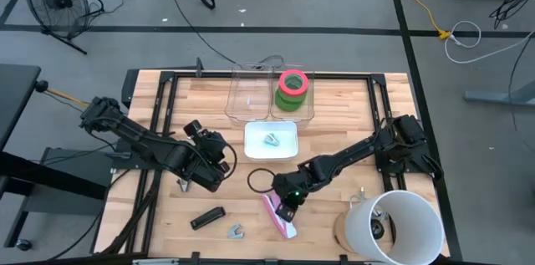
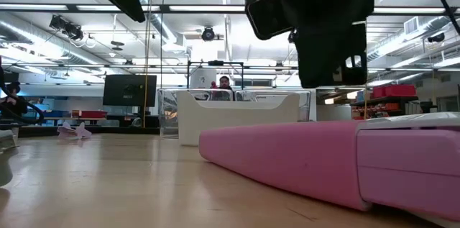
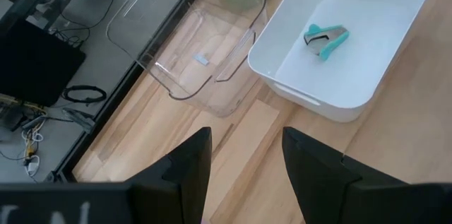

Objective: Pick and place Stapler, Stapler remover, tape
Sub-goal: Put the pink stapler into the left transparent bin

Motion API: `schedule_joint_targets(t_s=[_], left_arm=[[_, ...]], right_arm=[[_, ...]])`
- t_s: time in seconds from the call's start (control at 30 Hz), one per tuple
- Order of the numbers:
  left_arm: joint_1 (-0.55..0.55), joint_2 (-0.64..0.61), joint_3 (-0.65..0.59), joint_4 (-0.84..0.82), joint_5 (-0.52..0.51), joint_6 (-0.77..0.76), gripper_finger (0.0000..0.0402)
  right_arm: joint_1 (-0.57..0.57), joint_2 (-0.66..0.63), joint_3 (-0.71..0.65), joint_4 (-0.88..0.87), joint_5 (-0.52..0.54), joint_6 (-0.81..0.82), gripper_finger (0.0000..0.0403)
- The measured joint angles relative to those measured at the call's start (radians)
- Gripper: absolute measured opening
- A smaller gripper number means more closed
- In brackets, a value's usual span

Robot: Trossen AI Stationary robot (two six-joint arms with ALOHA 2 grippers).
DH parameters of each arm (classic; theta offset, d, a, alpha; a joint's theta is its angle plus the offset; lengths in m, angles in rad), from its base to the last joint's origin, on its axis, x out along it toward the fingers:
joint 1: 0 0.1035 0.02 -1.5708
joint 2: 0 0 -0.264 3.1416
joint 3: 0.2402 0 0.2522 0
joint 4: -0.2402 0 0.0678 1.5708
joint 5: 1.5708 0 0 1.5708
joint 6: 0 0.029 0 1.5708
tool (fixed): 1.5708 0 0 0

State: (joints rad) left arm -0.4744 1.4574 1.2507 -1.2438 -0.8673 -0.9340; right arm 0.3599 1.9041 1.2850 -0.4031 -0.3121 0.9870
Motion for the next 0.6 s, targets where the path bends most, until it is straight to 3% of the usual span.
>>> schedule_joint_targets(t_s=[0.4,0.6], left_arm=[[0.0,0.0,0.0,0.004,0.0,-0.003,0.0179],[0.0,0.0,0.0,0.005,0.0,-0.003,0.0179]], right_arm=[[-0.003,0.002,0.001,-0.078,0.125,0.022,0.0136],[0.002,0.047,0.002,-0.083,0.147,0.04,0.0156]])
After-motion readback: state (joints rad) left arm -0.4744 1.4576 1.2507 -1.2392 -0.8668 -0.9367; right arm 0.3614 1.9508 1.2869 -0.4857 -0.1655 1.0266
